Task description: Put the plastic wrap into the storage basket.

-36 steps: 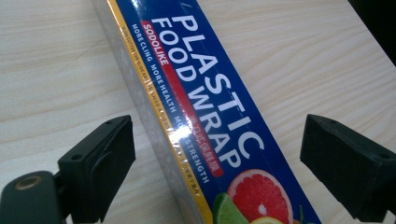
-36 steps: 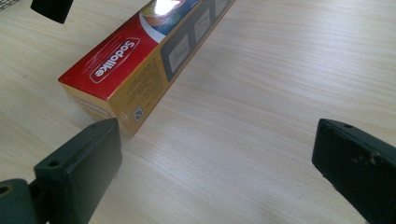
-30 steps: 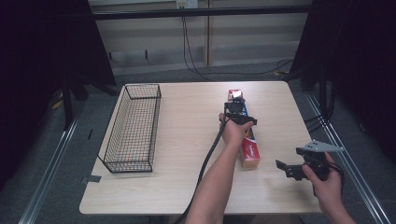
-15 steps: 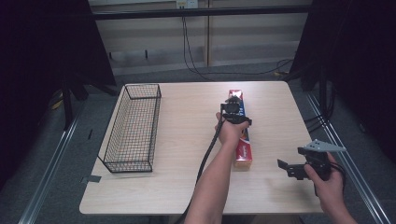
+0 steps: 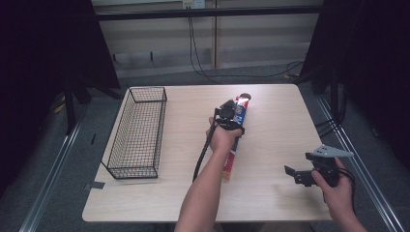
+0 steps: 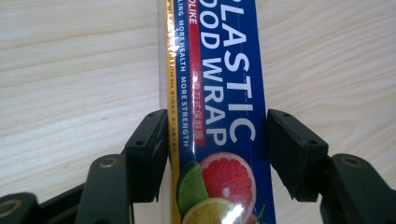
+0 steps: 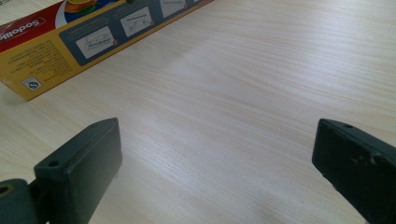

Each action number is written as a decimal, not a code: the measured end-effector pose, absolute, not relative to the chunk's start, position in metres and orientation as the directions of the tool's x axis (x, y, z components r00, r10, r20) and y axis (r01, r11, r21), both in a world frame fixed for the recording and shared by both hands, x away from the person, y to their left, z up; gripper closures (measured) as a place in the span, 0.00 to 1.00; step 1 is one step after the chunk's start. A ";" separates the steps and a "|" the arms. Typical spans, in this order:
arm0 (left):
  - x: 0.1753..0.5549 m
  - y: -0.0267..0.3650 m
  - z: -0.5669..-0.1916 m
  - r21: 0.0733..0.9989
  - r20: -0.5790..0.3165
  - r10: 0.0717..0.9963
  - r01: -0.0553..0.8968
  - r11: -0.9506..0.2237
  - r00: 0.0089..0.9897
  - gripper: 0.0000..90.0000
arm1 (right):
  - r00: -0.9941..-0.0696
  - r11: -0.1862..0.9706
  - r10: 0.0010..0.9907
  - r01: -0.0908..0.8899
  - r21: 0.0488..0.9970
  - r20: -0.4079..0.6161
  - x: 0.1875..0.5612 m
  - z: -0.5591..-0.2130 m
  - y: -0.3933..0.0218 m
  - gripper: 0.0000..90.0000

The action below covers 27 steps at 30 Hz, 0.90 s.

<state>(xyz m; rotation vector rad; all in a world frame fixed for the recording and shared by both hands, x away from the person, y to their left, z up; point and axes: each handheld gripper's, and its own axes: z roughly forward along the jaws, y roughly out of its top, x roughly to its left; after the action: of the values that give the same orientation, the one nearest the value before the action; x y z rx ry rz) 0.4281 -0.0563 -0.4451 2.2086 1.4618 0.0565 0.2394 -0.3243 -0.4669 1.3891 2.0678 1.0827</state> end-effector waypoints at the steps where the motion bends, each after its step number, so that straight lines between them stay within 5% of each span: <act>1: 0.428 -0.057 -0.445 0.420 -0.219 0.874 0.850 -0.317 0.434 0.44 | -0.413 0.199 0.908 0.578 0.791 0.074 0.240 -0.467 -0.325 0.02; 11: 0.437 -0.069 -0.462 0.446 -0.173 0.884 0.835 -0.323 0.435 0.36 | -0.410 0.188 0.909 0.574 0.797 0.081 0.242 -0.466 -0.325 0.02; 27: 0.443 -0.062 -0.447 0.388 -0.132 0.882 0.843 -0.373 0.452 0.48 | -0.416 0.192 0.906 0.574 0.796 0.082 0.242 -0.468 -0.325 0.02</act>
<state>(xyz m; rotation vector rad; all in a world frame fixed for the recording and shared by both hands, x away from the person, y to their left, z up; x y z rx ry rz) 0.4432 -0.0615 -0.4468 2.3078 1.4547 0.1353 0.2421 -0.3249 -0.4677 1.3850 2.0659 1.0981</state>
